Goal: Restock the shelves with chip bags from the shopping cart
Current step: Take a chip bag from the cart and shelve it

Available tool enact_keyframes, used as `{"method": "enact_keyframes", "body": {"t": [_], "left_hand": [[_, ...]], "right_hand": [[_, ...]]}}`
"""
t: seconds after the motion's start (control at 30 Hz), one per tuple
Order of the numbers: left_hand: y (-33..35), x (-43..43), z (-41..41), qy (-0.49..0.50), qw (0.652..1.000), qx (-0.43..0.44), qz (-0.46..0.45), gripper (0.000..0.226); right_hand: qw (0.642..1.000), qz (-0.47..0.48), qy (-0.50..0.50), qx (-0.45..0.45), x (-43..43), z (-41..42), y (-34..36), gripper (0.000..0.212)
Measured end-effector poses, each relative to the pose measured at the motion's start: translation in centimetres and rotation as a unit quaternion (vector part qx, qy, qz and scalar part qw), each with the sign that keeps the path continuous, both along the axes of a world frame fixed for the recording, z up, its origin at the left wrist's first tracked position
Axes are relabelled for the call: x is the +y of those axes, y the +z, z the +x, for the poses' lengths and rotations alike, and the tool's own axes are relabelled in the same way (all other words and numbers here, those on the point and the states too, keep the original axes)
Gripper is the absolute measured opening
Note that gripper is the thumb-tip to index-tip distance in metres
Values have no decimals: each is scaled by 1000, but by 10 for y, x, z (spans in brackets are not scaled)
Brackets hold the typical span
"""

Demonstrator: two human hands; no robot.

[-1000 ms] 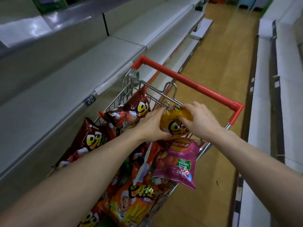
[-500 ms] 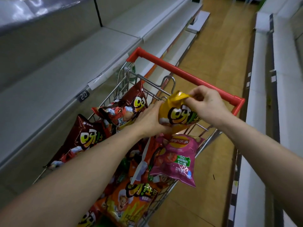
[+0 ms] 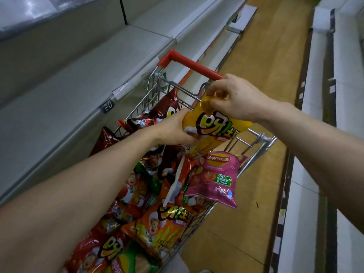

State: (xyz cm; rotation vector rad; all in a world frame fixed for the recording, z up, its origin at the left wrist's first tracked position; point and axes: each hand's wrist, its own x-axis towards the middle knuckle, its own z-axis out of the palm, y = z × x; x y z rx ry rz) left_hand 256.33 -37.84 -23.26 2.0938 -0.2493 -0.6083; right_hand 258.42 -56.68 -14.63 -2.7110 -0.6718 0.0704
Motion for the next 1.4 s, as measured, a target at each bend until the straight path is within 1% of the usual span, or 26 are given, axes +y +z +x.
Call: {"method": "enact_keyframes", "body": {"t": [0.07,0.13,0.3,0.33,0.37,0.43,0.5,0.57,0.6,0.63,0.67,0.7,0.77,0.8,0.87,0.9,0.93,1.0,1.03,1.07,1.1,1.17,1.27,1.33,1.37,1.4], "left_hand": [[-3,5,-3,14,999,9,-28,80],[-4,7,-5,20,998,17,-57,73],[9,6,-4,27,991,61,-114,47],[9,8,-4,38,989,73,-127,40],[8,11,-6,55,983,90,-148,31],[8,16,-12,102,964,141,-200,21],[7,17,-15,129,947,175,-235,27],[10,15,-16,143,937,195,-253,41],[11,13,-16,147,934,200,-259,52],[14,11,-15,149,930,205,-265,67],[14,9,-12,147,927,209,-275,81],[16,8,-11,153,924,214,-279,88],[16,7,-9,185,921,222,-262,86],[13,8,-8,202,920,227,-246,85],[2,9,-9,224,923,239,-203,96],[-3,9,-11,237,921,248,-186,95],[-4,7,-15,252,916,256,-178,85],[-10,6,-22,259,909,269,-184,53],[-13,7,-25,262,906,277,-181,41],[-17,7,-27,259,906,284,-175,35],[-18,6,-28,257,907,285,-175,32],[-23,5,-31,257,910,278,-168,28],[-27,4,-34,250,911,279,-172,29],[-32,5,-36,246,906,290,-187,49],[-34,4,-37,244,902,299,-192,51],[-34,3,-39,244,899,304,-202,44]], "right_hand": [[996,79,-20,25,4,4,1,5],[983,172,-58,40,8,7,2,9],[951,275,-137,20,18,17,3,4],[951,276,-142,13,16,19,5,8],[951,269,-152,6,13,21,6,19],[944,263,-197,22,1,21,1,48],[915,301,-241,122,-6,15,-12,71],[848,375,-248,282,-4,5,-32,81],[815,406,-246,333,-2,1,-38,75],[798,428,-242,349,2,-1,-42,64],[799,434,-246,336,5,-1,-44,54],[808,433,-255,307,8,-1,-43,46],[831,406,-271,268,9,-2,-40,38],[837,384,-276,274,8,-5,-38,39],[837,338,-292,316,0,-11,-42,46],[836,305,-309,335,-5,-15,-48,48],[842,254,-326,346,-11,-20,-55,48],[874,80,-332,346,-22,-30,-70,41],[880,-3,-322,348,-26,-35,-77,38],[877,-60,-316,357,-29,-41,-83,38],[868,-90,-315,372,-31,-46,-88,39],[844,-89,-330,413,-34,-54,-97,40],[811,-27,-357,464,-36,-65,-106,47],[807,-2,-360,468,-36,-67,-110,48],[807,9,-361,467,-36,-67,-112,47],[807,21,-362,466,-36,-67,-112,45]]}}
